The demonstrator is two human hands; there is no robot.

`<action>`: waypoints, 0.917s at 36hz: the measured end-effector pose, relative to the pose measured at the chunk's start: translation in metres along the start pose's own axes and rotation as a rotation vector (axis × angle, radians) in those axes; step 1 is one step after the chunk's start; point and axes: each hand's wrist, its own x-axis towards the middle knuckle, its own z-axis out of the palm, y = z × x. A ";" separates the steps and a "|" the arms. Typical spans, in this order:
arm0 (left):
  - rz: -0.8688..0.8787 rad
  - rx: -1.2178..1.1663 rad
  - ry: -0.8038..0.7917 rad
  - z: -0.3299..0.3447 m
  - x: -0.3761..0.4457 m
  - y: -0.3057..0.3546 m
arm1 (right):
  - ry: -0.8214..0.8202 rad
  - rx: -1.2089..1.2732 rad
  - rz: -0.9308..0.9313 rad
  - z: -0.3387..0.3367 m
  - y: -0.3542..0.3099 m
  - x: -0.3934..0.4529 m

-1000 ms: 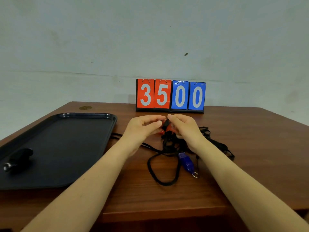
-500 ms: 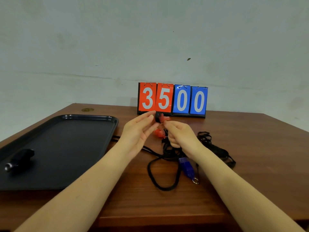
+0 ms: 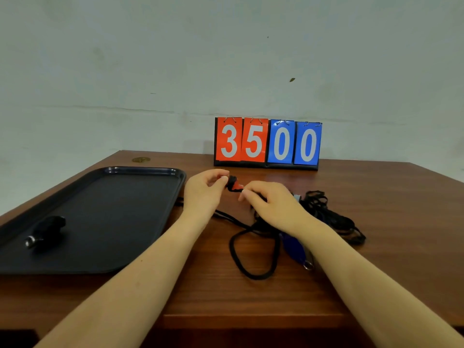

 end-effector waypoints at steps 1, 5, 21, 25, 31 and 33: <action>0.012 0.016 -0.011 0.000 0.000 -0.001 | 0.038 0.016 0.008 -0.001 0.000 0.000; 0.038 0.022 -0.079 0.002 0.000 -0.001 | 0.161 0.079 0.050 -0.006 0.003 0.002; -0.011 -0.122 -0.348 0.002 -0.010 0.013 | 0.293 0.223 0.144 -0.008 0.013 0.005; -0.081 -0.347 -0.426 0.001 -0.011 0.015 | 0.264 0.344 0.227 -0.011 0.010 0.006; -0.216 -0.628 -0.466 -0.002 -0.009 0.017 | 0.239 0.507 0.291 -0.011 0.005 0.007; -0.254 -0.711 -0.472 -0.001 -0.009 0.018 | 0.225 0.554 0.304 -0.011 0.005 0.007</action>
